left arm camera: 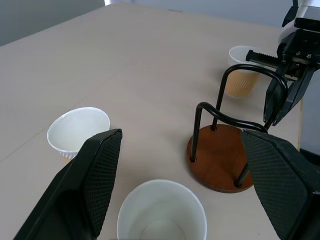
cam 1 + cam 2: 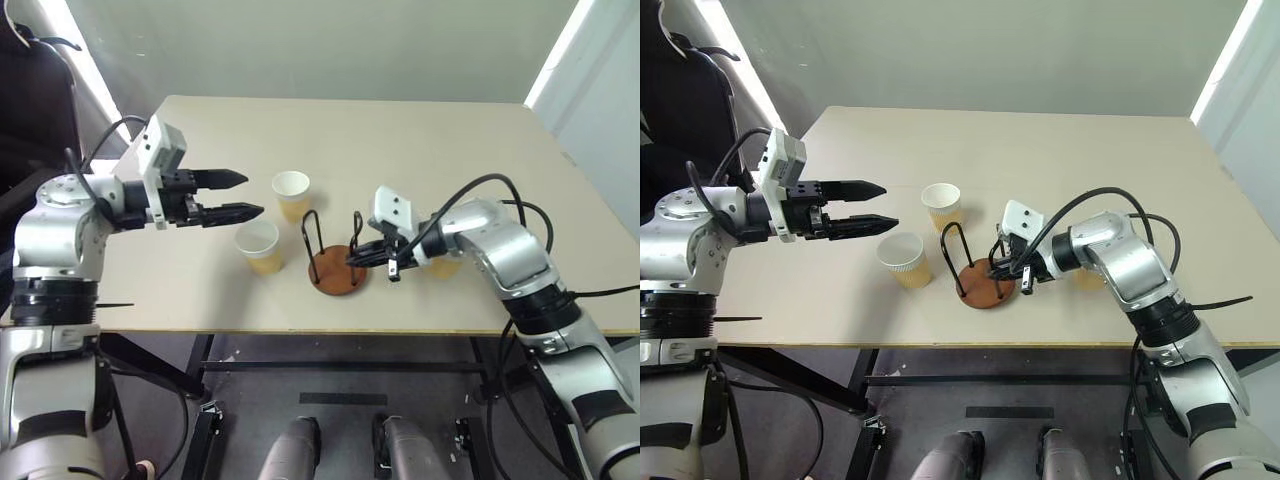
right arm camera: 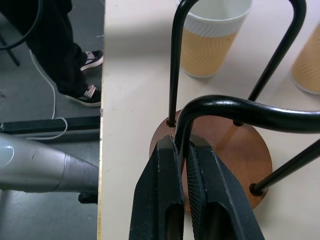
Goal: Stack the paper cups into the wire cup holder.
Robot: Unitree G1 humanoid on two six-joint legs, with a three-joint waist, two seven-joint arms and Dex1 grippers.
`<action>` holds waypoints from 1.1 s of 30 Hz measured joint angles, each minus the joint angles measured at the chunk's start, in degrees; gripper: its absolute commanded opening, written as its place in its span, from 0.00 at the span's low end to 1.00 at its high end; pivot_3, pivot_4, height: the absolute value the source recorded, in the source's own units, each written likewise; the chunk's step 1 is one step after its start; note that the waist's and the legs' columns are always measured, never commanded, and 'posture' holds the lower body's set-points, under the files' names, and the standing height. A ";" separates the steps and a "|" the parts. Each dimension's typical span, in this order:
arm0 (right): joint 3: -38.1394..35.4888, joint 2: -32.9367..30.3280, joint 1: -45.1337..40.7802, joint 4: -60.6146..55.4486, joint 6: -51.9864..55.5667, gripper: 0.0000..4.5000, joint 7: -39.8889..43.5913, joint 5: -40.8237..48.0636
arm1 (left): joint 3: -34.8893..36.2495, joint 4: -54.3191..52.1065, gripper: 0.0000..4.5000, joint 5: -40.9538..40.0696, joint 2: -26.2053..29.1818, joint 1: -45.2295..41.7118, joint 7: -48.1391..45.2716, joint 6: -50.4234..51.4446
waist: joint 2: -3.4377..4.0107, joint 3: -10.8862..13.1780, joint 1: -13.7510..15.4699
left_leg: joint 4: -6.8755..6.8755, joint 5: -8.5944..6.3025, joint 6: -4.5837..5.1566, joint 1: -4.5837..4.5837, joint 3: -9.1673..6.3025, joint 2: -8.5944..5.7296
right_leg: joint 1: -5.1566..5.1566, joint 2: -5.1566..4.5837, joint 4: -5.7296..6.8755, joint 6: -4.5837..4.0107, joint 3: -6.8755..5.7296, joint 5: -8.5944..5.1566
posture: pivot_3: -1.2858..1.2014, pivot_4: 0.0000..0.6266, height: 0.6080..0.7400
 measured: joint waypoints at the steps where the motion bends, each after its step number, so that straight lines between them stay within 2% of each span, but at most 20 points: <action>1: 0.29 0.00 0.00 0.35 -0.58 0.00 0.12 -0.12 | 0.01 -0.14 0.90 -0.01 0.08 0.01 0.01 0.04 | 0.00 0.00 0.00 | 0.00 0.00 0.00 0.00 0.00 0.00 | 0.00 0.00 0.01 0.00 0.00 0.00 | 0.52 0.24 1.00; 7: 0.87 -0.06 -0.01 5.17 -4.28 0.00 0.12 -1.71 | 0.05 -0.92 0.90 -0.05 0.49 0.17 0.16 0.41 | 0.00 0.00 -0.05 | 0.00 -0.02 -0.04 0.03 0.00 0.01 | 0.00 0.00 0.05 -0.01 0.00 0.01 | 0.52 0.24 1.00; 11: 0.87 -0.05 -0.04 6.54 -5.93 0.24 0.05 -2.56 | 0.08 -1.11 0.90 -0.07 0.54 0.20 0.18 0.48 | 0.00 0.00 -0.06 | 0.00 -0.02 -0.04 0.03 0.00 0.02 | 0.00 0.00 0.04 -0.01 0.00 0.01 | 0.52 0.24 1.00; 16: 0.86 0.19 -0.04 8.07 -7.08 0.64 -0.74 -3.38 | 0.08 -1.10 0.90 -0.06 0.54 0.19 0.16 0.48 | -0.01 0.00 -0.05 | 0.00 -0.03 -0.05 0.03 0.00 0.02 | 0.00 0.00 0.03 -0.01 0.00 0.01 | 0.52 0.24 1.00; 21: 0.73 -0.12 -0.22 8.66 -6.86 0.64 -1.12 -3.37 | 0.08 -1.10 0.90 -0.06 0.54 0.19 0.13 0.49 | -0.01 0.00 -0.04 | -0.01 -0.06 -0.10 0.03 0.00 0.02 | 0.00 0.00 0.03 -0.01 0.00 0.01 | 0.52 0.24 1.00; 33: -6.09 -8.91 -2.91 2.76 2.03 0.64 0.56 1.08 | -0.28 0.84 0.90 0.98 0.94 -1.28 -0.15 0.30 | -0.03 0.01 0.06 | -0.07 -0.07 -0.12 0.02 0.01 0.04 | 0.00 0.01 0.01 0.01 0.00 -0.01 | 0.52 0.24 1.00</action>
